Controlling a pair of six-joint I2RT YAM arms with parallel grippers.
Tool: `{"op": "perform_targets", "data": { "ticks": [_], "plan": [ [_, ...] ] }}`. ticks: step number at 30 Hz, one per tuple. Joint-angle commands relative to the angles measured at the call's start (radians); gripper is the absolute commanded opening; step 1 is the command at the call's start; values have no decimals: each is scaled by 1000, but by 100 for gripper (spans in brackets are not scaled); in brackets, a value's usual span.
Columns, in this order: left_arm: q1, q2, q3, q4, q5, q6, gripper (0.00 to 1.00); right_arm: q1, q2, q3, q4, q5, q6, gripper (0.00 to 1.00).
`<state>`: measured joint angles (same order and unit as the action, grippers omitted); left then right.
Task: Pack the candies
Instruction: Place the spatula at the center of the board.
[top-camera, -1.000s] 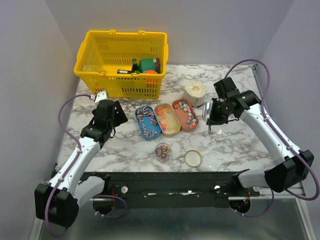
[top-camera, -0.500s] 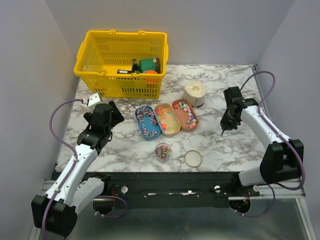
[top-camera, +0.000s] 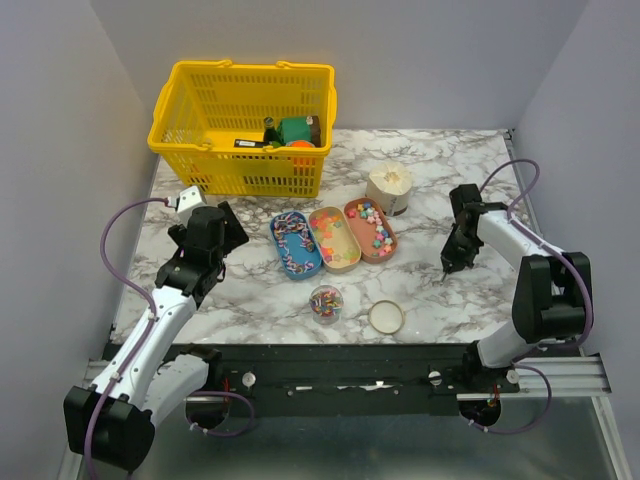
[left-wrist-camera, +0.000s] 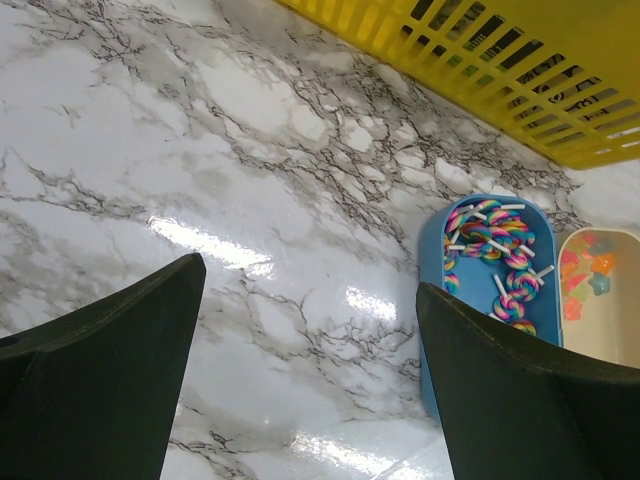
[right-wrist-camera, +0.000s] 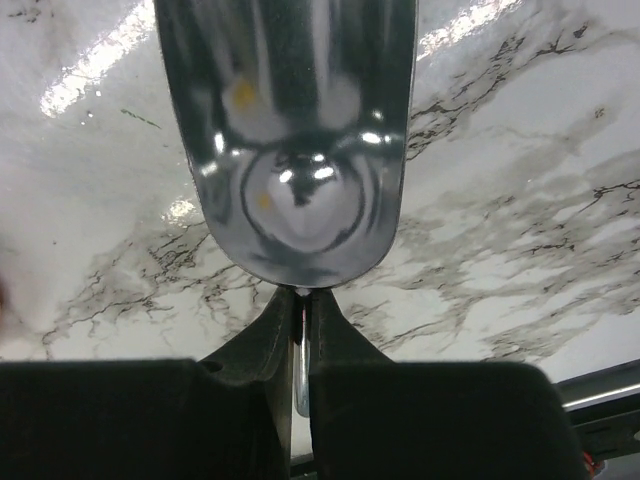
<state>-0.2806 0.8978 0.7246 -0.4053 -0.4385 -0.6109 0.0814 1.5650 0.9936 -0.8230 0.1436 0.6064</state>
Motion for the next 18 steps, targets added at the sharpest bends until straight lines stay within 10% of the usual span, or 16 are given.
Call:
{"op": "perform_targets", "data": {
  "ticks": [1, 18],
  "plan": [
    [4, -2, -7, -3, -29, -7, 99, -12, 29, -46, 39, -75, -22, 9],
    [6, -37, -7, -35, 63, 0, 99, -8, -269, -46, -4, -139, -137, 67]
  ]
}}
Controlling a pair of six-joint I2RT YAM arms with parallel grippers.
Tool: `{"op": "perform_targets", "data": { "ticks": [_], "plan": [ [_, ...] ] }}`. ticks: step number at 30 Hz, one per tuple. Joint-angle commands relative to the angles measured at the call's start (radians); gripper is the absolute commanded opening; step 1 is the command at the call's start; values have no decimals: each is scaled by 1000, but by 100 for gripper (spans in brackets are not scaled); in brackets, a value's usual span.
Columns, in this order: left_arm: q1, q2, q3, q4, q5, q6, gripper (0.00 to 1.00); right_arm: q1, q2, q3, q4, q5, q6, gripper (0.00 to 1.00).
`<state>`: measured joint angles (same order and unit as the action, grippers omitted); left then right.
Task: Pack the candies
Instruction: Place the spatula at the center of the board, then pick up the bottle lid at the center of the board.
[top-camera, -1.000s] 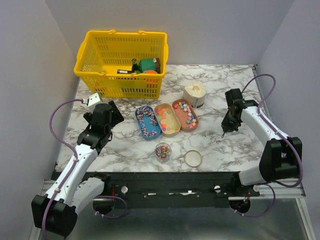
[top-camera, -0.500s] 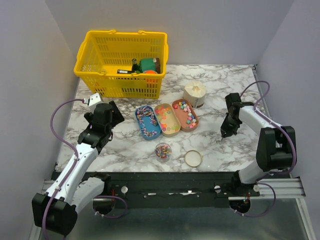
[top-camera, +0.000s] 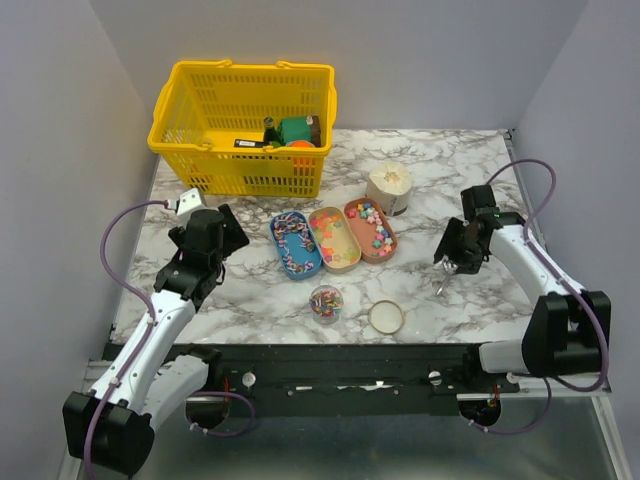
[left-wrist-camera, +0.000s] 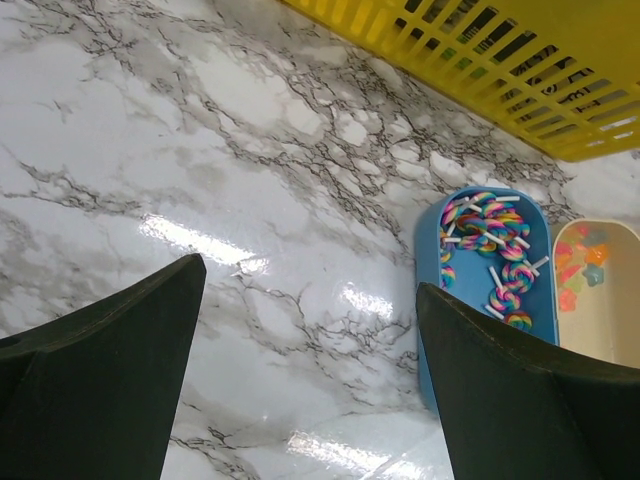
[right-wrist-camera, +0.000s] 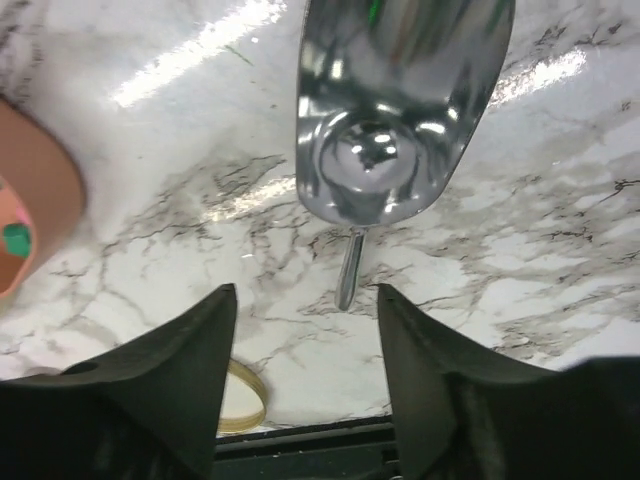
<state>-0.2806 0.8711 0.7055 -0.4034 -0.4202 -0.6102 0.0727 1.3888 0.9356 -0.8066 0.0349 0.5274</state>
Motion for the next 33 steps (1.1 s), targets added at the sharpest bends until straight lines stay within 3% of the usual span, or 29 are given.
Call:
{"op": "perform_targets", "data": {
  "ticks": [1, 6, 10, 15, 18, 24, 33],
  "plan": [
    [6, -7, 17, -57, 49, -6, 99, 7, -146, 9, -25, -30, -66, 73],
    [6, 63, 80, -215, 105, -29, 99, 93, -283, -4, -54, -47, -35, 84],
    [4, 69, 55, -199, 227, -40, 99, 359, -321, 0, -60, 28, 55, 91],
    [4, 62, 23, -170, 395, -25, 99, 562, -255, -15, -37, 147, 127, 95],
    [4, 48, -3, -160, 477, -8, 99, 668, -215, -29, -19, 171, 164, 87],
    [1, 5, -52, -170, 534, -6, 99, 844, -111, -69, 23, 163, 282, 58],
    [-11, 12, -58, -169, 566, -43, 99, 934, 50, -81, 101, 183, 330, 52]
  ]
}}
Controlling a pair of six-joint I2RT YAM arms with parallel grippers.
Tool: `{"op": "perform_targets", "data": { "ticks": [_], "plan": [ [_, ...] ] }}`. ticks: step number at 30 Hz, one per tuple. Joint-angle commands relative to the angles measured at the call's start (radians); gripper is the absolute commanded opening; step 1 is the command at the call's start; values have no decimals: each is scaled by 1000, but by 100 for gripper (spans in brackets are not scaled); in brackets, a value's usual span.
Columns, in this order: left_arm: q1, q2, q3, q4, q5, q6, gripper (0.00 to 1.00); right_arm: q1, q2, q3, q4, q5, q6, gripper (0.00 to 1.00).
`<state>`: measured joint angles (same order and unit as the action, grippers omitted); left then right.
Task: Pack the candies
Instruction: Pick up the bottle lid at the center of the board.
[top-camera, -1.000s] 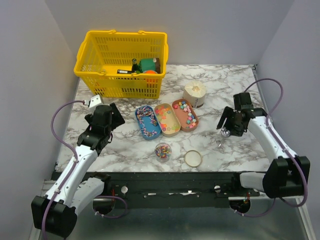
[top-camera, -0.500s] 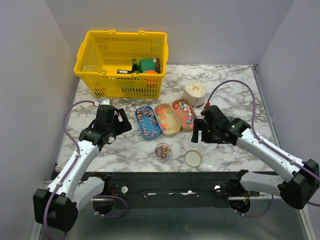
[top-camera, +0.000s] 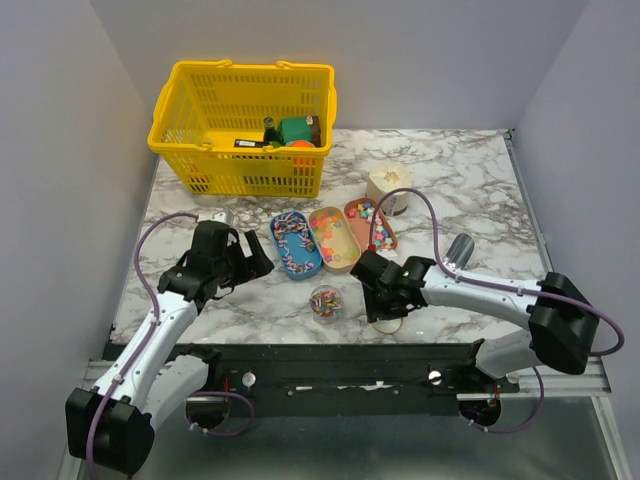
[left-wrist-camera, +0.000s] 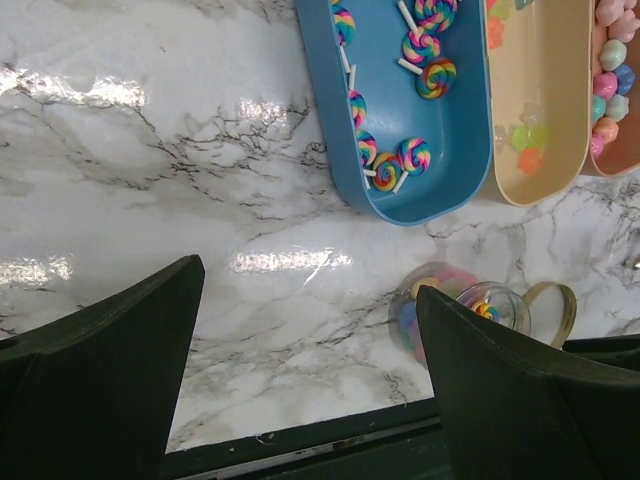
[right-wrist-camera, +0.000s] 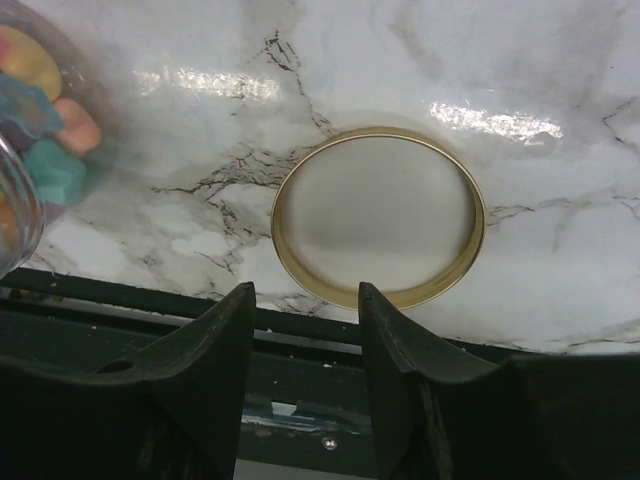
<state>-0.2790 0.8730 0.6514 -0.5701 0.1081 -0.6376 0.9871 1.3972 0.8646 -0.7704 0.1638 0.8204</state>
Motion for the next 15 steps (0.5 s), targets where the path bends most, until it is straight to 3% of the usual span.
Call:
{"op": "perform_targets", "data": {
  "ticks": [1, 8, 15],
  "plan": [
    [-15, 18, -3, -8, 27, -19, 99, 28, 51, -16, 75, 62, 30, 52],
    [-34, 14, 14, 61, -28, -23, 99, 61, 129, -87, 183, 140, 60, 44],
    [-37, 27, 21, 85, -70, -60, 99, 105, 187, -137, 238, 184, 88, 26]
  ]
}}
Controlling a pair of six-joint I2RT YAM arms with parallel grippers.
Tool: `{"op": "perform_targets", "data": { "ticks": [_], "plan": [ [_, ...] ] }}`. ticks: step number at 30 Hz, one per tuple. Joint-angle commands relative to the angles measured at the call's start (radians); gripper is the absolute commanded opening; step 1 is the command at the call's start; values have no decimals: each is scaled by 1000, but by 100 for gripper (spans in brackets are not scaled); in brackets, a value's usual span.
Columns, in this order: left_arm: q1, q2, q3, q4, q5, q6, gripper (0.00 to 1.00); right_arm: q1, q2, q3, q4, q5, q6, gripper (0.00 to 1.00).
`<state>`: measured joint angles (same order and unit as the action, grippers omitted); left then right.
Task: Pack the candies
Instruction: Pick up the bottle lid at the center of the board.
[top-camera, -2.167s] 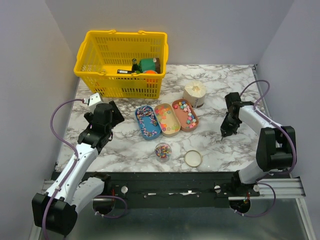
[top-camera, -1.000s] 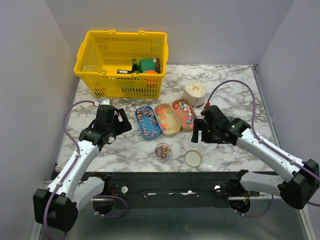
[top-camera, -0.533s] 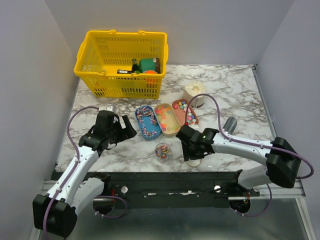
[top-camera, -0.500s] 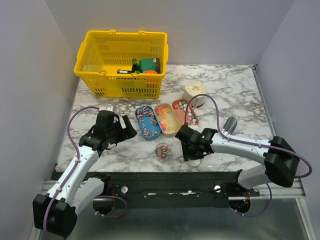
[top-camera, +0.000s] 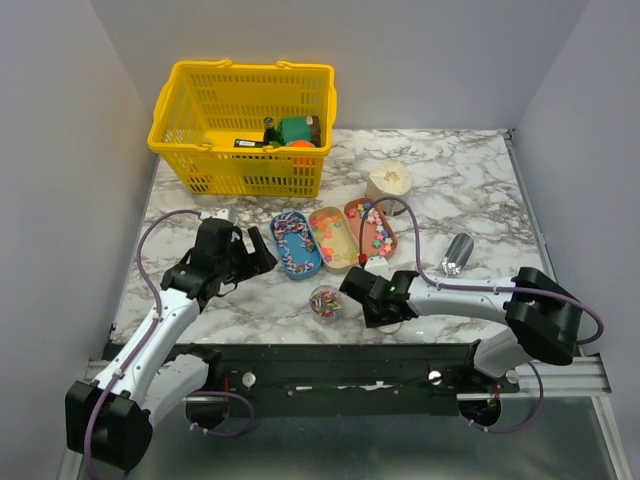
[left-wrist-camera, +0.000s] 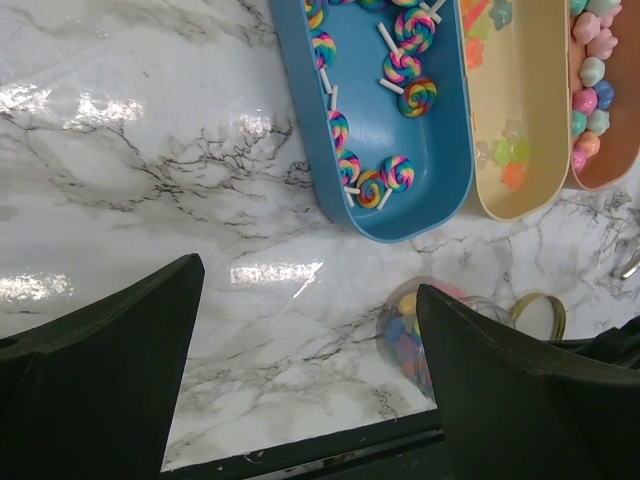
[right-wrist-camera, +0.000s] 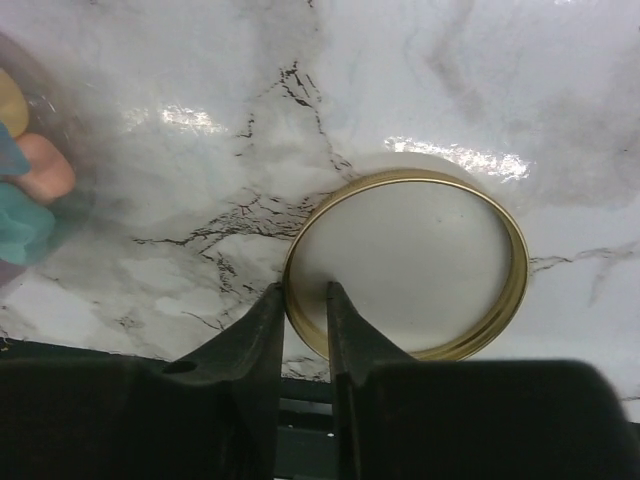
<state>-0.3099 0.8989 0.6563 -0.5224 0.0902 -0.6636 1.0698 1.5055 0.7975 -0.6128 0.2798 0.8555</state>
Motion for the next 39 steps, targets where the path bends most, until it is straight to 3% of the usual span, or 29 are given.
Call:
{"op": "perform_targets", "data": {
  "ticks": [1, 7, 12, 20, 26, 29, 31, 39],
  "plan": [
    [-6, 1, 11, 39, -53, -40, 99, 30, 81, -70, 81, 71, 57, 21],
    [-12, -17, -15, 68, -17, -45, 99, 48, 19, -76, 85, 73, 85, 1],
    [-12, -18, 3, 53, 14, -22, 99, 48, -122, -57, 58, 36, 65, 1],
    [-14, -112, 31, 125, 184, 39, 99, 48, -496, 37, -25, -28, -25, 1],
    [-14, -123, 9, 352, 377, 19, 99, 48, -655, 123, -30, -129, -85, 4],
    [-15, -89, -30, 528, 488, -77, 99, 47, -699, 108, 39, -229, -101, 4],
    [-21, -60, -79, 730, 575, -167, 99, 47, -715, 92, 108, -318, -102, 5],
    [-86, -69, -187, 1010, 629, -185, 99, 36, -774, -4, 445, -519, -98, 6]
  ]
}}
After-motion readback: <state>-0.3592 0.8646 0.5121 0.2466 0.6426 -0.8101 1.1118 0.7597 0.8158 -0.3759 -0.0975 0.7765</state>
